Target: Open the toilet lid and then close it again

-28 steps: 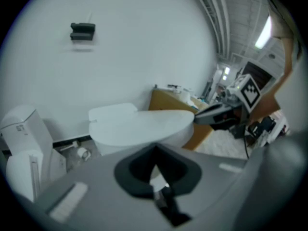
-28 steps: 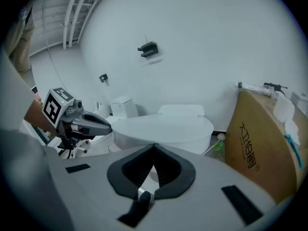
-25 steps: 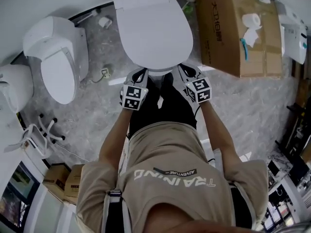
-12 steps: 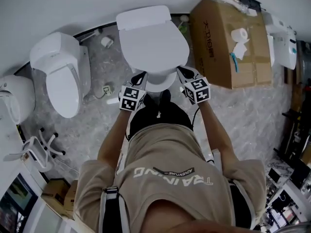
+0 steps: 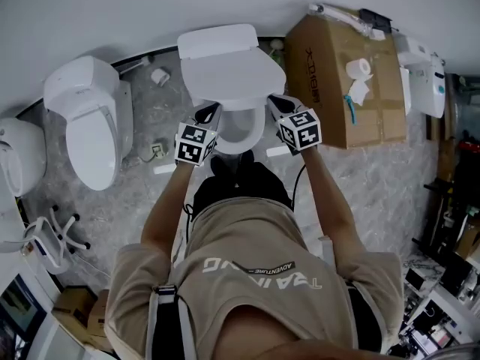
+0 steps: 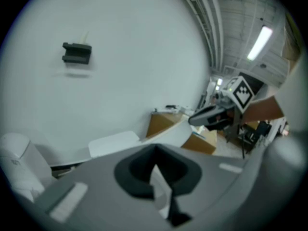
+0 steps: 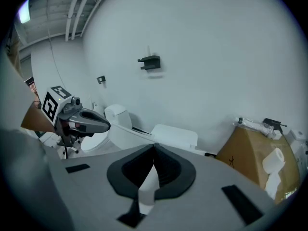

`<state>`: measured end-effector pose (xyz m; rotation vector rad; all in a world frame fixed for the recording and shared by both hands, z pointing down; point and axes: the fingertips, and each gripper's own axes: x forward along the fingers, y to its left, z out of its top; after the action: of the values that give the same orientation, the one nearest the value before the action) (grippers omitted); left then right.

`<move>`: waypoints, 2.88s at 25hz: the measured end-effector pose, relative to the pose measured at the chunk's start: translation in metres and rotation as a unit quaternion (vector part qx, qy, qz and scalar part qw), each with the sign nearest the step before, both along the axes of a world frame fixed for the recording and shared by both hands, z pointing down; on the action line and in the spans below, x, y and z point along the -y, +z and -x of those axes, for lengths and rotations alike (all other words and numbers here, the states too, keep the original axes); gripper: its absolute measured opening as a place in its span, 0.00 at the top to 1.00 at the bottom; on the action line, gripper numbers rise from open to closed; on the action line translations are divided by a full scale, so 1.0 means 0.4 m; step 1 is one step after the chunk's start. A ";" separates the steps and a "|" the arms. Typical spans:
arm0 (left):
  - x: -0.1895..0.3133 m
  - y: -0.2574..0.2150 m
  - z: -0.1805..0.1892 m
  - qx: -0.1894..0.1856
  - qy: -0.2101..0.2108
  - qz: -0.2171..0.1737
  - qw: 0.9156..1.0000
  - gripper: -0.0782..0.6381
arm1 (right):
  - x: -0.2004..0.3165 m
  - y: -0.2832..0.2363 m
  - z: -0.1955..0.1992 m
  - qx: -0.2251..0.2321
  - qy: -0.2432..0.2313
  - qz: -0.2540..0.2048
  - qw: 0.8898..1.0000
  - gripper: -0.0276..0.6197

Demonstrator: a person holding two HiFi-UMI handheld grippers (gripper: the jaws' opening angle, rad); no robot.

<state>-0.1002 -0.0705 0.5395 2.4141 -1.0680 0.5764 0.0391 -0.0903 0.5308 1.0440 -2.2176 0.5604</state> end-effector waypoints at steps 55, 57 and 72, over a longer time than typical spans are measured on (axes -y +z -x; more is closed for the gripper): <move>0.637 -0.238 0.111 0.067 -0.103 -0.051 0.991 0.89 | 0.614 -0.231 0.128 0.035 -0.077 -0.041 0.996 0.94; 0.661 -0.241 0.117 0.063 -0.098 -0.052 0.992 0.89 | 0.639 -0.234 0.133 0.028 -0.075 -0.041 0.996 0.94; 0.856 -0.238 0.151 0.038 -0.090 -0.058 0.994 0.89 | 0.848 -0.237 0.179 0.009 -0.064 -0.039 0.997 0.94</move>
<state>-0.1605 -0.4127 0.4443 2.3765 -1.3701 0.5609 -0.0325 -0.4294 0.4359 0.9297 -2.3196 0.4322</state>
